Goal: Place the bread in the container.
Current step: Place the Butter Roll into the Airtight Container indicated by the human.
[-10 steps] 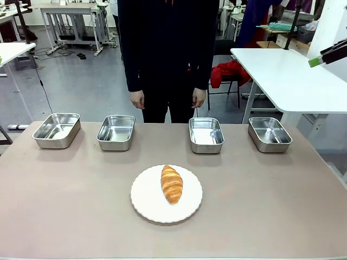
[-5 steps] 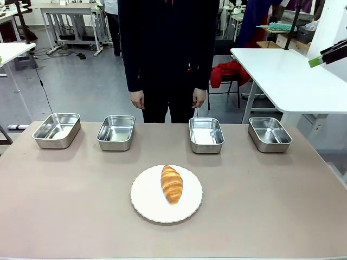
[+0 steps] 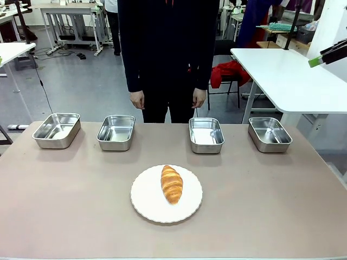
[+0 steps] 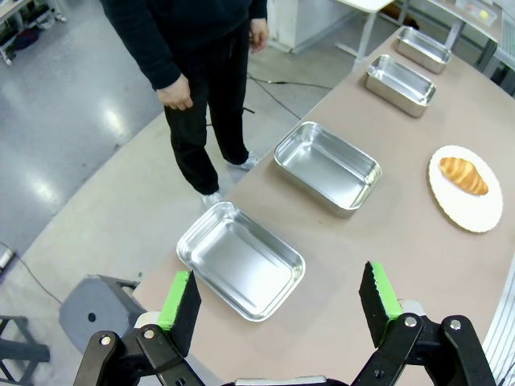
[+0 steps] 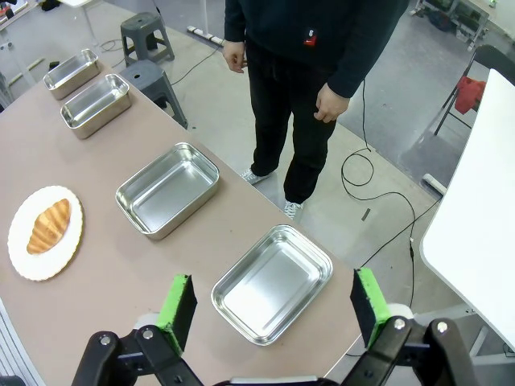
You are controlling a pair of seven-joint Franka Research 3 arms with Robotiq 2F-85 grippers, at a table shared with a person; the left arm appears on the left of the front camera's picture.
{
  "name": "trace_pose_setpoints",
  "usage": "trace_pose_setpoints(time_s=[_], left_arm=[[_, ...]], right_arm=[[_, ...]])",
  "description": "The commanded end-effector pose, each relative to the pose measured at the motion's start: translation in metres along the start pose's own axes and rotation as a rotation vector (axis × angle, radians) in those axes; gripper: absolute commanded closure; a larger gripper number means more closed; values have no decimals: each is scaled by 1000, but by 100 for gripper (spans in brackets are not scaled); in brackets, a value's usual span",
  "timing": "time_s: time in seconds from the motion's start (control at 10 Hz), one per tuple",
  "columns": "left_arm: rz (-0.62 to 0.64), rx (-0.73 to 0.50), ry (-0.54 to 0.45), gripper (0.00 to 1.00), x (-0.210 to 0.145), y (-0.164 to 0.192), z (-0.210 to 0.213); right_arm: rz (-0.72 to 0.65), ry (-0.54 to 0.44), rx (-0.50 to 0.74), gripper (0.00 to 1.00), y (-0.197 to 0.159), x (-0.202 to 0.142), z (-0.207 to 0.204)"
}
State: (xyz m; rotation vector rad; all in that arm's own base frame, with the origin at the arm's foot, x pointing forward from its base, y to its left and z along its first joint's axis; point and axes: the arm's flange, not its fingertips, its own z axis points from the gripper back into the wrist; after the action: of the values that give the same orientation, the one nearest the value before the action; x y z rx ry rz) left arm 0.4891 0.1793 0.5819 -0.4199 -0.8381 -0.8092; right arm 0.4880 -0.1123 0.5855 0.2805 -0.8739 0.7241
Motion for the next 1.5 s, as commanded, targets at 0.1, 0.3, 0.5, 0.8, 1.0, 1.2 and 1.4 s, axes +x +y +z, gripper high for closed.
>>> trace_pose_setpoints(time_s=[0.1,0.3,0.5,0.8,1.0,1.2,1.4], left_arm=[[-13,-2,-1,0,1,0,0],[-13,-2,-1,0,1,0,0],[-13,-2,-1,0,1,0,0],[-13,-2,-1,0,1,0,0],[-13,-2,-1,0,1,0,0],[-13,-2,-1,0,1,0,0],[-13,-2,-1,0,1,0,0]], right_arm=[[-3,-4,-2,0,0,0,1],[-3,-4,-2,0,0,0,1],[-3,-4,-2,0,0,0,1],[-3,-4,-2,0,0,0,1],[-3,-4,-2,0,0,0,1],[-3,-4,-2,0,0,0,1],[-3,-4,-2,0,0,0,1]])
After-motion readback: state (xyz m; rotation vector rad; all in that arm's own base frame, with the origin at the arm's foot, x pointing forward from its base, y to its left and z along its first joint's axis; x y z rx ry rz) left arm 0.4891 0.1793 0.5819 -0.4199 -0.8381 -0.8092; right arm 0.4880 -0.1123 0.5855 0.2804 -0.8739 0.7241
